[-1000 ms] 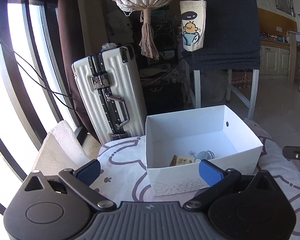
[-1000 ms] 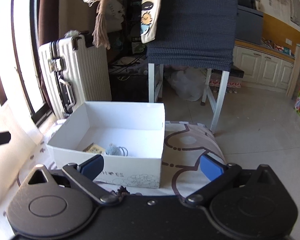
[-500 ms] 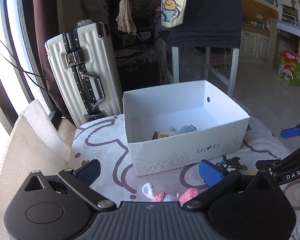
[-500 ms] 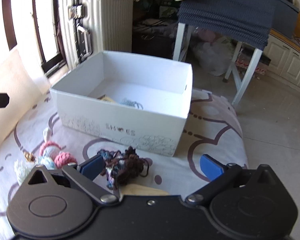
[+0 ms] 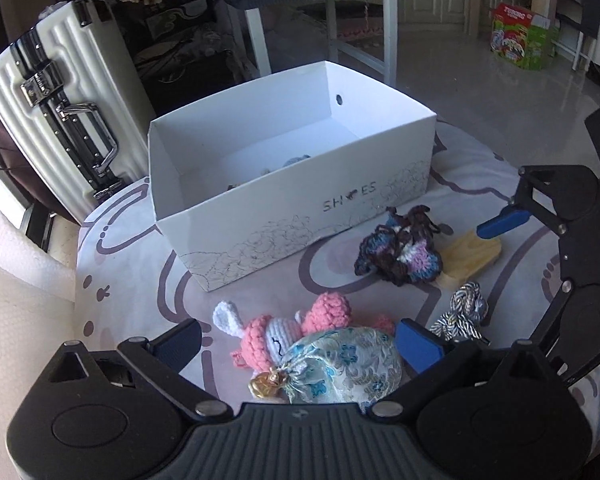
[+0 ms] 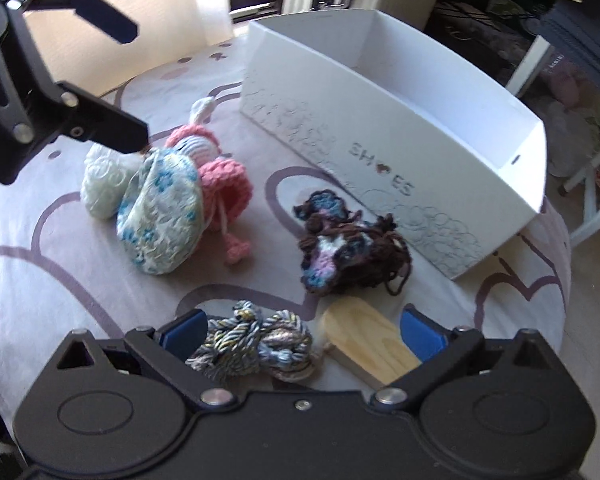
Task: Organize objects
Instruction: 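Grasp the blue floral pouch with the left gripper while the right gripper grasps the rope knot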
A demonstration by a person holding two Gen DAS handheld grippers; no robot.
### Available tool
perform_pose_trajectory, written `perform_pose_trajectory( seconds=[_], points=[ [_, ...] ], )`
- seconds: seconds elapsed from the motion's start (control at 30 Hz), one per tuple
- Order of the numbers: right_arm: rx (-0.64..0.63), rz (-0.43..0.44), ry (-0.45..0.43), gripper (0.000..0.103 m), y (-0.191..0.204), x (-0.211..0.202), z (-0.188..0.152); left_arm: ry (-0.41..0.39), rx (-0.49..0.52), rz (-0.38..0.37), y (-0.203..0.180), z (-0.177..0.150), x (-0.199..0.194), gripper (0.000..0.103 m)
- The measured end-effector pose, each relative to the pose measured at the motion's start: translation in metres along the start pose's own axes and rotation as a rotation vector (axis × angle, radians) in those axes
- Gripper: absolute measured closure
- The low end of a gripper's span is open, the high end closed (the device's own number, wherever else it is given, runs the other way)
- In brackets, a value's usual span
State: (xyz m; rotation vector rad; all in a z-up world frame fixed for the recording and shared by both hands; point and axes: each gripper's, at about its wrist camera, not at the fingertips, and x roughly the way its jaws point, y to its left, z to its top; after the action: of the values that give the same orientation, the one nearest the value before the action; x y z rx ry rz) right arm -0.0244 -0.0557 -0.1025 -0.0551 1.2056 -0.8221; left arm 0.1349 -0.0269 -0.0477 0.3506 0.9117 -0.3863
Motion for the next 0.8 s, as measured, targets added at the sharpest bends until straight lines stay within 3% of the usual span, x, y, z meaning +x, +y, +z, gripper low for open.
perform_pose_trajectory(
  seconds=[0.3,0.53,0.63,0.7,0.8],
  points=[
    [-0.050,0.052,0.041,0.000,0.012,0.019,-0.001,0.093,0.227,-0.027,-0.029,-0.013,0.020,0.009],
    [-0.091,0.085,0.135,0.000,0.018,0.036,-0.005,0.156,0.260,-0.052,-0.035,-0.018,0.031,0.010],
    [-0.068,0.090,0.144,0.005,0.016,0.036,-0.004,0.164,0.264,-0.052,-0.037,-0.017,0.034,0.010],
    [-0.017,0.121,0.124,0.017,0.010,0.032,-0.001,0.176,0.274,-0.045,-0.040,-0.018,0.037,0.010],
    [0.030,0.135,0.109,0.022,0.004,0.026,0.002,0.186,0.302,-0.032,-0.045,-0.020,0.043,0.010]
  ],
)
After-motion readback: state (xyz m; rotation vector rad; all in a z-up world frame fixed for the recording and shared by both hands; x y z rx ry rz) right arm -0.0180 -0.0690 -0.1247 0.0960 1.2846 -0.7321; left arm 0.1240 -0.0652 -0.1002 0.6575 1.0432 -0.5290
